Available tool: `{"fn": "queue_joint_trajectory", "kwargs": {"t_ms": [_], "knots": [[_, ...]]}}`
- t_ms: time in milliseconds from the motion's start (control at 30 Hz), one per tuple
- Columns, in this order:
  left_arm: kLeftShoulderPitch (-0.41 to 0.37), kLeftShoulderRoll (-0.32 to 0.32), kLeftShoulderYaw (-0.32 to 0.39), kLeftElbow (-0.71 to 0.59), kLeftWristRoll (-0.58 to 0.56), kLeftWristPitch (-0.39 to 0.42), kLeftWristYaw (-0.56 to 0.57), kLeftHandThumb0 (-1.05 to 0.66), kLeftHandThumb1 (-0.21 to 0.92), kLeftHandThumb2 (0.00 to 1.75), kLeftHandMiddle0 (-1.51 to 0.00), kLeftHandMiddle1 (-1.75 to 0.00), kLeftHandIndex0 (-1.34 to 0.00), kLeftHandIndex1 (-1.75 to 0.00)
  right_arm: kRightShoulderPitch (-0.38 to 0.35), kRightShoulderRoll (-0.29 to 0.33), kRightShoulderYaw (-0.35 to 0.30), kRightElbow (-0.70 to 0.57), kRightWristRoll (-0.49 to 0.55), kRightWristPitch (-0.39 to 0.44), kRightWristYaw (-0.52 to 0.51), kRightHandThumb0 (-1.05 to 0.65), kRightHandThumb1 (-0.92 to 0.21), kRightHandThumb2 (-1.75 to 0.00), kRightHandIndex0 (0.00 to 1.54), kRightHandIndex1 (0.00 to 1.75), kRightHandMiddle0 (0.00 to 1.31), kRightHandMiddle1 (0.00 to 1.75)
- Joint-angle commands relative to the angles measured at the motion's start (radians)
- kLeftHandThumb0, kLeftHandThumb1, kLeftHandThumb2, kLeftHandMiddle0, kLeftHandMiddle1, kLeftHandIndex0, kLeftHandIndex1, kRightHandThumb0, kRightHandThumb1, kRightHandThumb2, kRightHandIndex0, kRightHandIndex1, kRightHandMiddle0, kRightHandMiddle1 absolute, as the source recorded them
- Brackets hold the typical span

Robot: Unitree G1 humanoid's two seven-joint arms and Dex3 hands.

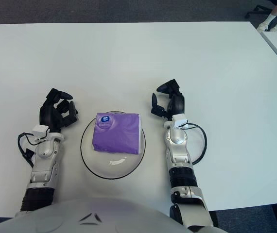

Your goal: Put the tissue paper into the plate.

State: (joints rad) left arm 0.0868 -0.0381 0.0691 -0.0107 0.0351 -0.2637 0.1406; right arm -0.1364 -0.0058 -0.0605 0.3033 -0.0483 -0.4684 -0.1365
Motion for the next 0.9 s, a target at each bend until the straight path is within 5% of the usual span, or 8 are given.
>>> {"fn": "queue_joint_trajectory", "kwargs": {"t_ms": [0, 400, 567, 867], "knots": [[0.044, 0.015, -0.002, 0.071, 0.015, 0.04, -0.011, -0.44, 0.43, 1.18, -0.83, -1.75, -0.52, -1.75, 0.08, 0.035, 0.016, 0.055, 0.007, 0.035, 0.006, -0.01, -0.41, -1.16, 0.56, 1.57, 0.4, 1.75], [0.071, 0.022, -0.017, 0.106, 0.032, 0.008, -0.013, -0.45, 0.39, 1.23, -0.84, -1.75, -0.55, -1.75, 0.081, 0.043, 0.013, 0.062, 0.005, 0.025, 0.001, -0.01, -0.41, -1.14, 0.59, 1.52, 0.4, 1.75], [0.094, 0.021, -0.027, 0.101, 0.053, 0.013, -0.003, -0.08, 0.18, 1.47, -0.78, -1.68, -0.53, -1.75, 0.085, 0.043, 0.015, 0.068, -0.004, 0.023, -0.003, -0.01, -0.41, -1.14, 0.59, 1.52, 0.41, 1.75], [0.137, 0.008, -0.044, 0.076, 0.111, 0.038, 0.032, -0.01, 0.13, 1.53, -0.77, -1.7, -0.52, -1.75, 0.097, 0.038, 0.021, 0.073, -0.024, 0.016, -0.012, -0.01, -0.41, -1.13, 0.58, 1.49, 0.44, 1.75]]}}
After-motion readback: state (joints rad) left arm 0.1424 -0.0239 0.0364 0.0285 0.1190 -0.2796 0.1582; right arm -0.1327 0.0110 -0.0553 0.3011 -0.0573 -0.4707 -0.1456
